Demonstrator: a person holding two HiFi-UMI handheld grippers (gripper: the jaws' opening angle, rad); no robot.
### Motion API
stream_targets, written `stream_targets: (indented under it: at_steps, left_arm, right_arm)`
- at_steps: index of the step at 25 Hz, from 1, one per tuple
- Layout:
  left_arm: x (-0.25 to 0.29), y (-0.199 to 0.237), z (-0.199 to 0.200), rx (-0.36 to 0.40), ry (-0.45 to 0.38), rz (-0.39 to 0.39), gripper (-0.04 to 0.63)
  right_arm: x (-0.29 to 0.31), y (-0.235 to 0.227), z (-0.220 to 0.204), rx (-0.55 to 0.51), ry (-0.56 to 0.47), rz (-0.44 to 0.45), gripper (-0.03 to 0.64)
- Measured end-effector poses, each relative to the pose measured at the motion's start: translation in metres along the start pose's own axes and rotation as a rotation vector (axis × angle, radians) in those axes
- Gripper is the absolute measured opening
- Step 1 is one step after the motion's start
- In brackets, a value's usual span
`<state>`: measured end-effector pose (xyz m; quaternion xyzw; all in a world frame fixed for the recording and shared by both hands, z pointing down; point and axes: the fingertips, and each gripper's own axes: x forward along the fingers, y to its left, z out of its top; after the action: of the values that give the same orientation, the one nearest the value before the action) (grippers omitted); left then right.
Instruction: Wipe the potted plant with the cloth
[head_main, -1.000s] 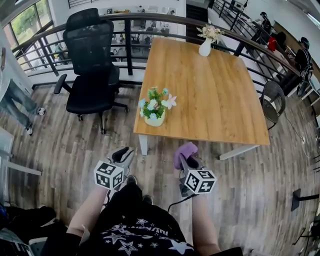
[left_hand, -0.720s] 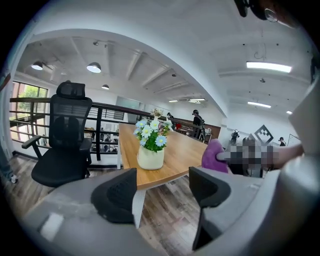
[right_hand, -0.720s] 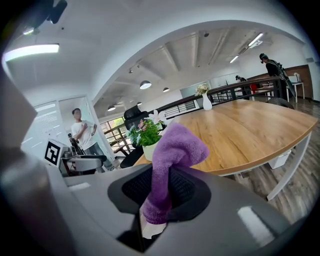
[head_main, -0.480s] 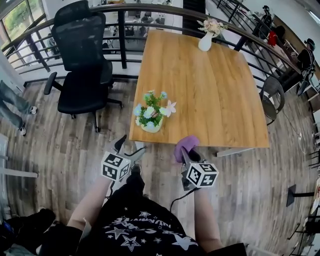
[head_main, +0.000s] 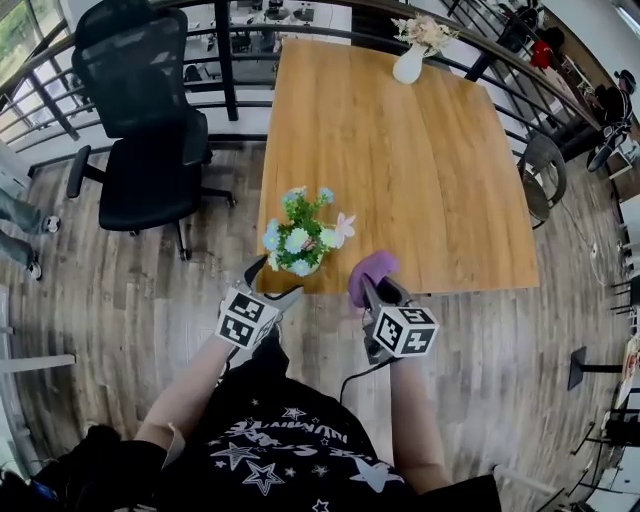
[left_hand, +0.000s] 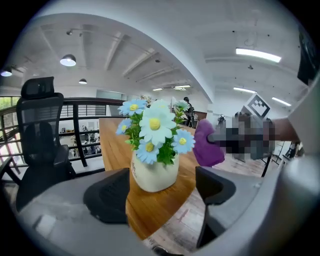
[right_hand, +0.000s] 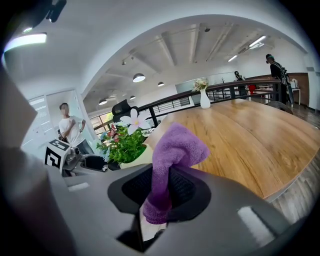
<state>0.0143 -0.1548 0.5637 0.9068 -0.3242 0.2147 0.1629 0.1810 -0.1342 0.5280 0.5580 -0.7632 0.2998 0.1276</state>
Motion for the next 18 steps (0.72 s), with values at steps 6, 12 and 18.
stream_targets:
  at_steps: [6,12,18]
  left_arm:
    - [0.024,0.007,0.0,0.057,0.027,-0.03,0.417]
    - [0.042,0.014,-0.001,0.086,0.031,-0.062,0.417]
    - [0.047,0.019,0.003,0.117,0.032,-0.113,0.416]
  right_arm:
    - [0.027,-0.001,0.009,-0.015,0.032,-0.015,0.082]
    - [0.061,0.0,0.009,-0.058,0.056,0.018,0.081]
    - [0.089,0.002,0.02,-0.138,0.08,0.069,0.081]
